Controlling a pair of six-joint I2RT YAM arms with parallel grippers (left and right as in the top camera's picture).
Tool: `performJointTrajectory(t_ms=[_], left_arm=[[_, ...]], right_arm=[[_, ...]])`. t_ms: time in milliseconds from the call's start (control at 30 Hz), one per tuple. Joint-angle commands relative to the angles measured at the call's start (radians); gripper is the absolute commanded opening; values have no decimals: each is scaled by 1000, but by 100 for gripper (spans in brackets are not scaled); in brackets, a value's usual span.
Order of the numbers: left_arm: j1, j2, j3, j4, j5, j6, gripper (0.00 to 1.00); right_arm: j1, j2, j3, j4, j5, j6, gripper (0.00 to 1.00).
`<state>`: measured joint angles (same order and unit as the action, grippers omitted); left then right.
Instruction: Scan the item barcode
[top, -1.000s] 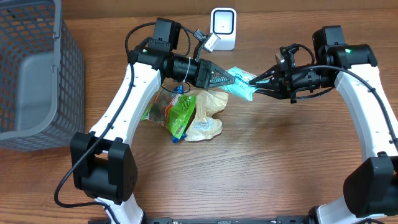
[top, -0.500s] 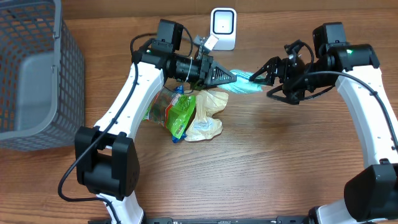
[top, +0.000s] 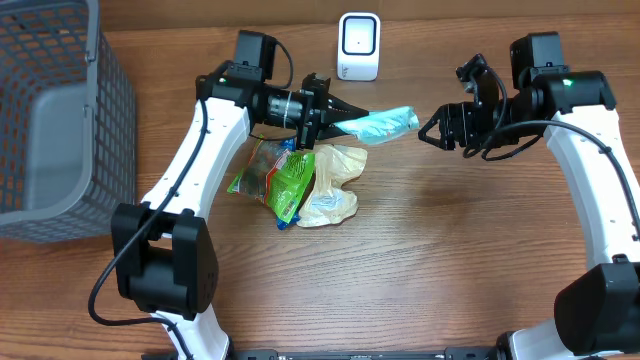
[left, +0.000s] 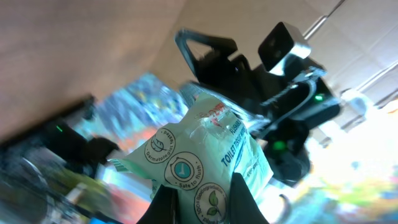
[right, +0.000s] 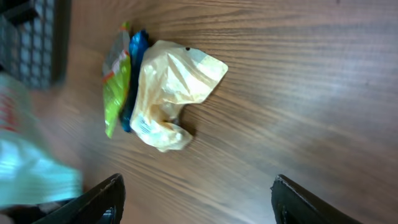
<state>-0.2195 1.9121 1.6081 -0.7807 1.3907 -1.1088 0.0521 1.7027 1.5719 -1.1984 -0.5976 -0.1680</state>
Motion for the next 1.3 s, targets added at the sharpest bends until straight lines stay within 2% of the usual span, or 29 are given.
performJointTrajectory(t_ms=[0, 167, 333, 467, 567, 633, 667, 733, 833, 1100, 1267], left_arm=[[0, -19, 16, -23, 137, -121, 4], [0, -19, 16, -34, 190, -119, 4], [-1, -19, 16, -34, 166, -100, 4], [-5, -19, 16, -36, 145, -122, 4], [-5, -19, 16, -36, 134, -151, 4], [-6, -19, 16, -36, 122, -154, 4], [-8, -19, 16, -36, 120, -156, 4], [-14, -19, 16, -35, 120, -173, 4], [-30, -19, 16, -35, 119, -183, 4], [-49, -19, 16, -34, 117, -196, 4], [-48, -19, 16, -34, 108, -196, 4]], right_arm=[[-3, -10, 0, 4, -18, -237, 76], [-3, -10, 0, 17, -140, -443, 73], [-5, -10, 10, 13, -181, -576, 61], [-43, -11, 63, -29, -183, -639, 62], [-101, -14, 120, -59, -230, -647, 72], [-135, -17, 145, -74, -332, -685, 94], [-150, -18, 153, -78, -401, -721, 100], [-160, -19, 156, -83, -517, -789, 100], [-141, -14, 155, -85, -580, -834, 100], [23, 10, 155, -97, -528, -881, 87], [39, 10, 155, -122, -517, -881, 83]])
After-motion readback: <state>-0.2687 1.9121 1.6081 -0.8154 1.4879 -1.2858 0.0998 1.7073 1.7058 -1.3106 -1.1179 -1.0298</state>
